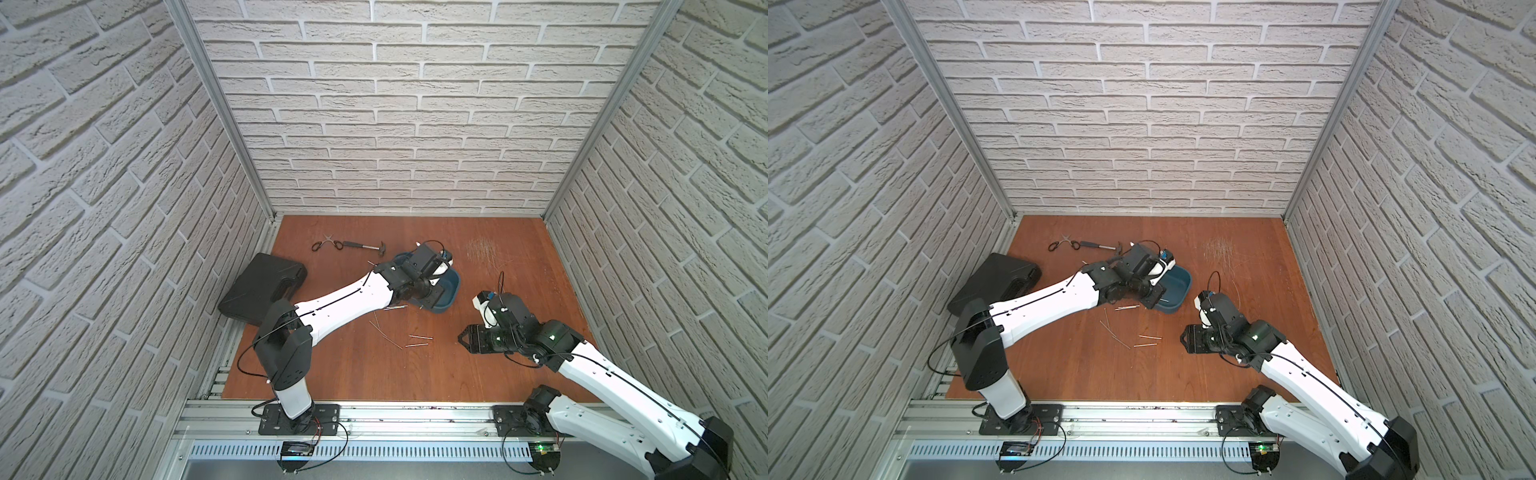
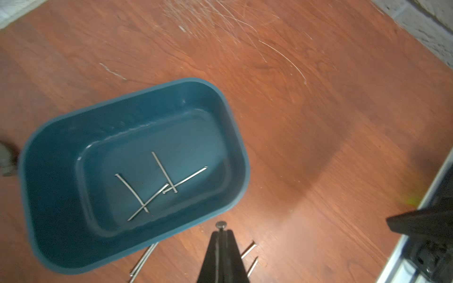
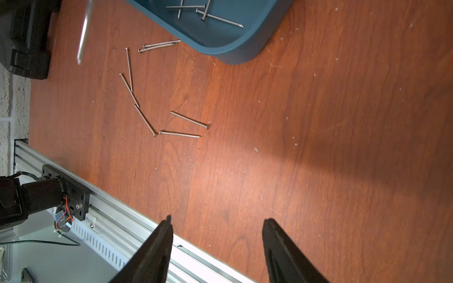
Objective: Put the nails on the desktop into the storage box
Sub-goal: Pick up the nail from the center of the board, then place the nail in the storage box.
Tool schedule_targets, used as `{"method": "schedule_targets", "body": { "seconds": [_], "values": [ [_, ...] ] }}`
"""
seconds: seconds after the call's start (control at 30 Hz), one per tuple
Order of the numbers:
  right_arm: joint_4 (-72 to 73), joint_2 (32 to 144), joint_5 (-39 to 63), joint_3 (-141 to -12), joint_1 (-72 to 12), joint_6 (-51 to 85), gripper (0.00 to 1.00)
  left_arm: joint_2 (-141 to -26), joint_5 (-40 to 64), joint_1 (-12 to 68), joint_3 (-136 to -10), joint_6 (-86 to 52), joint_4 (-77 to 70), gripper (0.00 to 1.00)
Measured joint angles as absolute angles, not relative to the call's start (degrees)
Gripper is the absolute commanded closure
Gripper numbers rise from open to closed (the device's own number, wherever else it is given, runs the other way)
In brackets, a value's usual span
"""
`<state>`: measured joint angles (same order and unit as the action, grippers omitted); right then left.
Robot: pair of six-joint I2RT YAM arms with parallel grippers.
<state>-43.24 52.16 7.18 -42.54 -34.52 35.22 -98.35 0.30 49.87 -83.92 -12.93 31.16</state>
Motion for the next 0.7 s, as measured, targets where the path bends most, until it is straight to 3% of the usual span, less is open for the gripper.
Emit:
{"method": "schedule_targets", "body": {
  "seconds": [0.3, 0.43, 0.53, 0.7],
  "values": [
    [-41.43, 57.17, 7.38, -45.45, -34.5, 33.67, 0.38, -104.36, 0.47, 43.66, -91.77, -10.85, 30.83, 0.99],
    [-41.41, 57.47, 7.35, -45.58, -34.5, 33.41, 0.38, -107.74, 0.71, 43.07, -93.86, -10.0, 30.04, 0.81],
    [-41.87, 57.98, 7.31, -46.52, -34.52, 32.58, 0.38, -108.64, 0.84, 42.74, -93.93, -9.47, 29.71, 0.55],
    [-43.0, 59.77, 7.33, -48.75, -34.52, 31.03, 0.39, -108.03, 0.64, 41.74, -94.02, -10.2, 28.64, 0.43]
  ]
}}
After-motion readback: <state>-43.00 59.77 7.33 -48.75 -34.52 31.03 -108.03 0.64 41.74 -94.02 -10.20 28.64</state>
